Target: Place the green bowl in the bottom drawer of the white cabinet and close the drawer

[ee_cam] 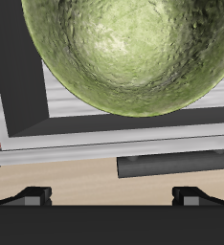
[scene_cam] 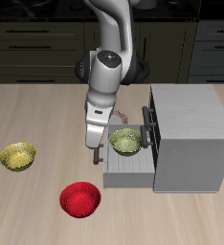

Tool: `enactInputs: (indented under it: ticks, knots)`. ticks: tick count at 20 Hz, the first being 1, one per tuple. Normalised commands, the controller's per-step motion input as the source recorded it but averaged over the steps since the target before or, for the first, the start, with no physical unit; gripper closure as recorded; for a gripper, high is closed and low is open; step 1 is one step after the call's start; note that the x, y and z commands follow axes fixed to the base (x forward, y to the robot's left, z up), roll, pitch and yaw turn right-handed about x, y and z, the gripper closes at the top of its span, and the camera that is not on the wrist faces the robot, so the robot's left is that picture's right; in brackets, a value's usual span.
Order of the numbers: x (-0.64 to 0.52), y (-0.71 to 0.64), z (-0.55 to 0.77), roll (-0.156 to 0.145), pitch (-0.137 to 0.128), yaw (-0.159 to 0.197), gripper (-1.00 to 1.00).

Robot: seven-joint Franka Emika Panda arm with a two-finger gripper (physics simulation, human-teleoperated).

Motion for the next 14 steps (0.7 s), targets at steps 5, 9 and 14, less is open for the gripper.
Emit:
enactInputs:
  ticks: [5, 9, 14]
  knots:
    - [-0.06, -0.04, -0.18, -0.004, 0.026, -0.039, -1.00]
    - [-0.03, -0.02, -0.18, -0.003, 0.010, -0.024, -1.00]
    - [0.00, -0.05, -0.07, -0.005, -0.014, -0.026, -1.00]
